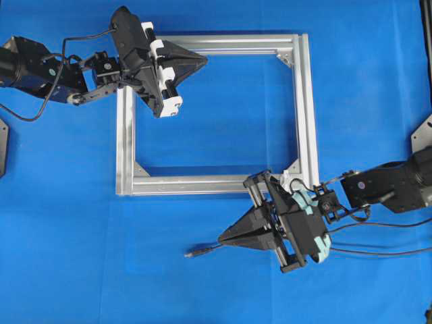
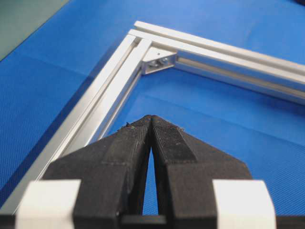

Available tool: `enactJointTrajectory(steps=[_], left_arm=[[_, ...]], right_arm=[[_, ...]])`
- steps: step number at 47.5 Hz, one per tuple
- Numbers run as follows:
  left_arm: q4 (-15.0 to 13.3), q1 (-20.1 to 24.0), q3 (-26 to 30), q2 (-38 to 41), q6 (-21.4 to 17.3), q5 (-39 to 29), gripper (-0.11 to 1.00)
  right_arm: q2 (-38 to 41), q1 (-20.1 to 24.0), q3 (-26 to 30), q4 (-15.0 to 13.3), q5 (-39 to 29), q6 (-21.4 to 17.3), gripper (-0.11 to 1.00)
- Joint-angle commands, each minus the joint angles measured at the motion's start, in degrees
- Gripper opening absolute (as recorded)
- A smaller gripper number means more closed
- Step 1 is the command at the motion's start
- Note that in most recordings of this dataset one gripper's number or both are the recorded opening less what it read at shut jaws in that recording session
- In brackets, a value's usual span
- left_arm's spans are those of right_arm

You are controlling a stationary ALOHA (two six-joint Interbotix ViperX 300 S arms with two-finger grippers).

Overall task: Insert the wire through the string loop located on the right side.
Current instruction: 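Lower the right gripper onto the black USB cable plug end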

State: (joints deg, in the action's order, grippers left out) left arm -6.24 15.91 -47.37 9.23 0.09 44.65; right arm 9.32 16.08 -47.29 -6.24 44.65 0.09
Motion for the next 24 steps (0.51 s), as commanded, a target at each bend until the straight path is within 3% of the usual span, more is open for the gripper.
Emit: enactJointTrajectory(steps=[1, 6, 24], left_arm=[[0.79, -0.53, 0.53, -2.81, 0.00, 0.18, 0.00], [0.79, -0.44, 0.44, -2.81, -0.09, 0.18, 0.00], [0.97, -0.44, 0.35, -2.81, -0.09, 0.18, 0.00]], right_arm=[[-2.20, 1.32, 0.62, -0.18, 0.26, 0.00, 0.00], [-2.55, 2.29, 1.05, -0.18, -0.70, 0.00, -0.05], [-2.46, 2.81, 1.05, 0.70, -4.66, -1.67, -0.05]])
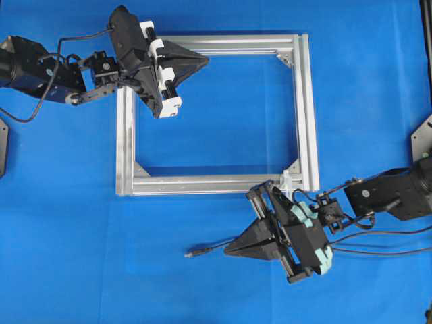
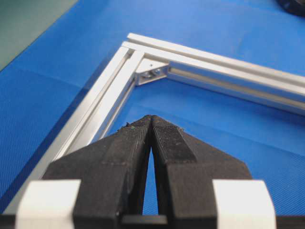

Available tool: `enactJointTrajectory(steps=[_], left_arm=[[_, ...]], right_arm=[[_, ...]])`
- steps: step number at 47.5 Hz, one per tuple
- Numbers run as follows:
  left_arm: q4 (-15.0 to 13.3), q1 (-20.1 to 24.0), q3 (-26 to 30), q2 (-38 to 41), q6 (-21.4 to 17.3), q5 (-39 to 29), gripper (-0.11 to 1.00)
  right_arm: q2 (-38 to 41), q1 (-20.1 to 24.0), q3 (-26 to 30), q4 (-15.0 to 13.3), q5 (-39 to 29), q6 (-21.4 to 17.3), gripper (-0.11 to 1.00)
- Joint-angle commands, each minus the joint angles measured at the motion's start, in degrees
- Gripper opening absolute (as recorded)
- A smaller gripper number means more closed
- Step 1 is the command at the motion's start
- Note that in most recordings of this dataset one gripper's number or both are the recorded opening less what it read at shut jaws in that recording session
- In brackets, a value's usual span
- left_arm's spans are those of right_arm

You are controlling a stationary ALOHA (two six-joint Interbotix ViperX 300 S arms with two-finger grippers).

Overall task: Insert the wire through the string loop located on the right side.
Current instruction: 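Lower the right gripper onto the black USB cable plug end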

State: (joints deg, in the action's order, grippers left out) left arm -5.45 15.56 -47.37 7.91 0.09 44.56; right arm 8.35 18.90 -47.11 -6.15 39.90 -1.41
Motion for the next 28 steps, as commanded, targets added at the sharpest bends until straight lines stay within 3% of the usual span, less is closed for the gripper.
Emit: enactJointTrajectory(steps=[1, 5, 9, 13, 18, 20, 25, 28], left_arm=[[0.18, -0.09, 0.35, -1.49, -0.09, 0.26, 0.00], [0.18, -0.18, 0.26, -1.49, -0.09, 0.35, 0.00], [0.18, -0.26, 0.26, -1.49, -0.09, 0.26, 0.00], [0.18, -0.26, 0.18, -1.49, -0.09, 0.26, 0.00], [0.18, -0.35, 0.09, -1.49, -0.09, 0.26, 0.00], [0.18, -0.26, 0.09, -1.58, -0.09, 0.26, 0.00], [0.18, -0.26, 0.00, -1.49, 0.00, 0.26, 0.00], [0.18, -0.35, -0.09, -1.58, 0.00, 0.26, 0.00]], right_arm=[[-1.58, 0.00, 0.79, 0.79, 0.00, -0.26, -0.04], [-1.49, -0.09, 0.97, 1.93, 0.09, -0.44, 0.03], [-1.32, -0.35, 0.97, 4.31, 0.09, -0.44, 0.21], [-0.97, -0.44, 0.88, 6.24, 0.09, -0.35, 0.46], [-0.35, -0.44, 1.05, 6.59, 0.26, -0.35, 0.80], [-0.09, -0.44, 1.05, 6.68, 0.35, -0.35, 0.83], [0.62, -0.44, 1.23, 7.47, 0.35, -0.35, 0.74], [1.32, -0.35, 1.41, 8.17, 0.44, -0.35, 0.74]])
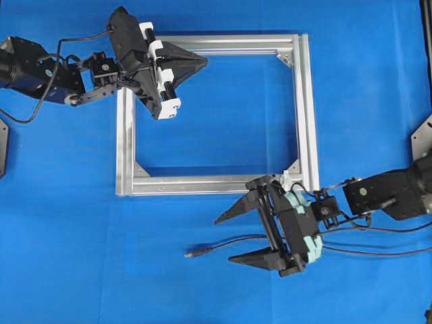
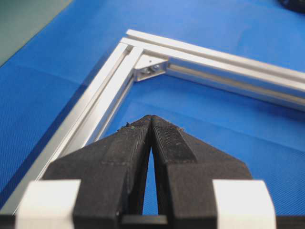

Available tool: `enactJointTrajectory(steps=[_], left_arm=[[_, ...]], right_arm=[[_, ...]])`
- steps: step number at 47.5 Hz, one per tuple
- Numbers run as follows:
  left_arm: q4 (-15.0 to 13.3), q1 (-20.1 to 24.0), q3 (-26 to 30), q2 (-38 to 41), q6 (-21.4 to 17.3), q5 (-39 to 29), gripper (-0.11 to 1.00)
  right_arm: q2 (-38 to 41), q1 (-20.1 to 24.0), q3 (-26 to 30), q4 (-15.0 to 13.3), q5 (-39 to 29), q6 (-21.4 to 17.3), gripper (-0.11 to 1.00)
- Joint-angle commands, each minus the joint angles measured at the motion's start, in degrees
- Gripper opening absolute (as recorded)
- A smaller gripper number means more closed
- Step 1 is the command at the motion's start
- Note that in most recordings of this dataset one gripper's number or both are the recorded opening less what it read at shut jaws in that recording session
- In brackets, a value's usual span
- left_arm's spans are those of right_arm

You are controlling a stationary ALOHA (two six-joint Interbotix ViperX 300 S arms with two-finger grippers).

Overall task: Insert the wire through the string loop located on the right side.
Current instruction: 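Lower the right gripper onto the black USB cable plug end, then close the right gripper on the cable just behind the USB plug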

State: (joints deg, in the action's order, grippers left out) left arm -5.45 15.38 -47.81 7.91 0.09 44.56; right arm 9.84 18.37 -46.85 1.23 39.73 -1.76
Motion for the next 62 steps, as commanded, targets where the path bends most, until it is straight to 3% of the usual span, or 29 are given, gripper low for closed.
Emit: enactJointTrajectory(steps=[1, 19, 30, 45, 48, 54, 62], left_arm=[[0.18, -0.18, 0.35, -1.58, 0.00, 0.26, 0.00], [0.18, -0.09, 0.00, -1.58, -0.09, 0.26, 0.00], [0.18, -0.09, -0.26, -1.49, -0.09, 0.26, 0.00], [0.18, -0.09, -0.53, -1.67, -0.18, 0.26, 0.00], [0.18, -0.09, -0.70, -1.76, -0.18, 0.26, 0.00], [0.18, -0.09, -0.79, -1.76, -0.18, 0.26, 0.00], [0.18, -0.09, -0.79, -1.76, -0.18, 0.26, 0.00]], right_arm=[[0.18, 0.26, 1.32, 0.97, 0.62, 0.00, 0.74], [8.53, 1.67, 4.22, 5.62, 0.88, -0.09, 0.74], [9.67, 2.11, 4.48, 7.29, 0.97, -0.09, 0.73], [10.37, 2.11, 5.19, 7.29, 0.53, 0.00, 0.68], [10.72, 2.11, 5.45, 7.29, 0.53, 0.09, 0.59], [10.81, 2.29, 5.19, 6.59, 0.79, 0.62, 0.28], [10.81, 2.29, 5.10, 6.59, 0.62, 0.62, 0.03]])
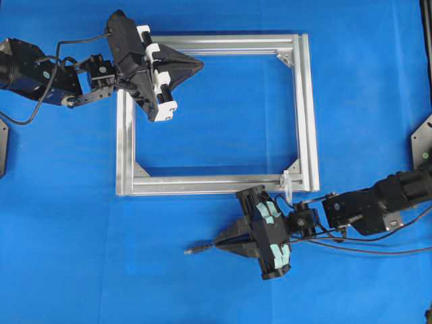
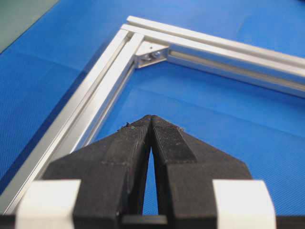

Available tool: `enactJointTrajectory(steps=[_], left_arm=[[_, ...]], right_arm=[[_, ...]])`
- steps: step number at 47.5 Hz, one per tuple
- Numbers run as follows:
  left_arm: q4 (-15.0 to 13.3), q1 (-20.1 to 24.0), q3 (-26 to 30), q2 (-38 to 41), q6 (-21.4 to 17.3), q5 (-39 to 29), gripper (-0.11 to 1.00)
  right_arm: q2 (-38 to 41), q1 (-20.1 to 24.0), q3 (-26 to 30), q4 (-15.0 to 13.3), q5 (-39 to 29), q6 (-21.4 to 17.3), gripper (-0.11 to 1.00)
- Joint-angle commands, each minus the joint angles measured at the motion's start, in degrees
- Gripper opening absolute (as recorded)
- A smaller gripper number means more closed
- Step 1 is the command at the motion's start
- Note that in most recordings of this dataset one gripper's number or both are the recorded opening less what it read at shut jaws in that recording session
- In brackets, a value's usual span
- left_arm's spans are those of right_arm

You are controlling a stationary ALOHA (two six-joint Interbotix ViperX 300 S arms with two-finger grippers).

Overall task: Insert the wire through the string loop located on the right side.
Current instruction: 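Close the right gripper on the cable just behind the USB plug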

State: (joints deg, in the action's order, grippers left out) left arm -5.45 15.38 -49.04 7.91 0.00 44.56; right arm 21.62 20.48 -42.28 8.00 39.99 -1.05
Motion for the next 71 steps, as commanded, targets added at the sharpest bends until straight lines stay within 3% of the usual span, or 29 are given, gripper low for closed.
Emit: enactJointTrajectory(steps=[1, 23, 45, 71], left_arm=[[0.18, -0.09, 0.44, -1.76, 0.00, 0.26, 0.00], [0.18, -0.09, 0.53, -1.76, 0.00, 0.26, 0.00], [0.18, -0.09, 0.44, -1.85, 0.26, 0.26, 0.00], [0.18, -0.09, 0.53, -1.85, 0.26, 0.26, 0.00]], right_arm=[[-0.97, 0.18, 0.53, -0.18, 0.26, -0.09, 0.01], [-2.81, 0.53, 0.09, -0.26, -0.26, -0.35, -0.02], [-12.92, -0.09, 0.35, -0.53, -9.05, 0.44, -0.02], [-13.10, -0.18, 0.35, -0.70, -9.49, 0.88, -0.02]])
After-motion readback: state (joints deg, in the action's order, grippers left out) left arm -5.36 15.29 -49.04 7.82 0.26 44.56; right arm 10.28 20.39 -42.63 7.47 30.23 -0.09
